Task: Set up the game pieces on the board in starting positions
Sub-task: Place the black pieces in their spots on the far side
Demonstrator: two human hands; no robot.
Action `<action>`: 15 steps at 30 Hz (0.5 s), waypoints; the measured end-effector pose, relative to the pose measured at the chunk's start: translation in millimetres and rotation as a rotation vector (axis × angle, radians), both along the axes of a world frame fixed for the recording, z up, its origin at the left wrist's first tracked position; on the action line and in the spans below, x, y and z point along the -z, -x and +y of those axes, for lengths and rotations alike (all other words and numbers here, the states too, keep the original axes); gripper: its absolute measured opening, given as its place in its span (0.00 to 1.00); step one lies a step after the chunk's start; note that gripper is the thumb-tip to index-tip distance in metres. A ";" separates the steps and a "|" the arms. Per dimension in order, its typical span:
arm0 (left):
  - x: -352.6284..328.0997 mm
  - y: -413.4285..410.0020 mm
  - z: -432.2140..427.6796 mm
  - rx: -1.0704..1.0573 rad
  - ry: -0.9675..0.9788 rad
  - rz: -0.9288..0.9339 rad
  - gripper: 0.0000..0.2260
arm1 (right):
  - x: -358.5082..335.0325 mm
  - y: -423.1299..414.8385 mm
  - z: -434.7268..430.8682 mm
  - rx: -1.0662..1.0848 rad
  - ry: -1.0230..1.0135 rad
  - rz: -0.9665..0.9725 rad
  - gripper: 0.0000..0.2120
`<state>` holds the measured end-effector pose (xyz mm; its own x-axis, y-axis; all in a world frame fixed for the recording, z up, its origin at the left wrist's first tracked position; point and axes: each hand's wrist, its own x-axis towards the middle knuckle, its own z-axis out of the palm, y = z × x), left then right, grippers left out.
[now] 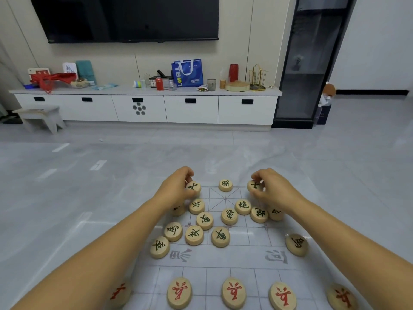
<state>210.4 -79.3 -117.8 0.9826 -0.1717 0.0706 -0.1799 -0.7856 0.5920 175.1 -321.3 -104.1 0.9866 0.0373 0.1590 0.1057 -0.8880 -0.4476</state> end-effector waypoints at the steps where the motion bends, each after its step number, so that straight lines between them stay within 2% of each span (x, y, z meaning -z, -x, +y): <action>1: 2.0 -4.8 -3.4 -0.005 -0.010 0.009 0.20 | 3.2 -7.9 2.8 -0.003 0.005 0.001 0.15; 7: 14.0 -16.9 -20.2 0.010 0.011 0.034 0.16 | 16.0 -28.4 12.2 -0.061 0.025 0.124 0.18; 11: 18.5 -19.9 -16.2 0.004 0.129 0.089 0.21 | 18.6 -28.1 9.6 -0.043 -0.040 0.165 0.22; 14: 15.7 -24.9 -14.0 -0.017 0.133 0.152 0.20 | 21.2 -31.4 7.9 -0.057 -0.082 0.167 0.05; 15: 14.6 -26.7 -14.7 -0.020 0.117 0.162 0.19 | 22.5 -33.7 7.1 -0.046 -0.111 0.176 0.05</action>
<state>237.1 -94.1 -132.4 0.9858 -0.1522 -0.0708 -0.0597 -0.7119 0.6998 208.8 -314.2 -126.6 0.9972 0.0745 -0.0098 0.0564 -0.8280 -0.5579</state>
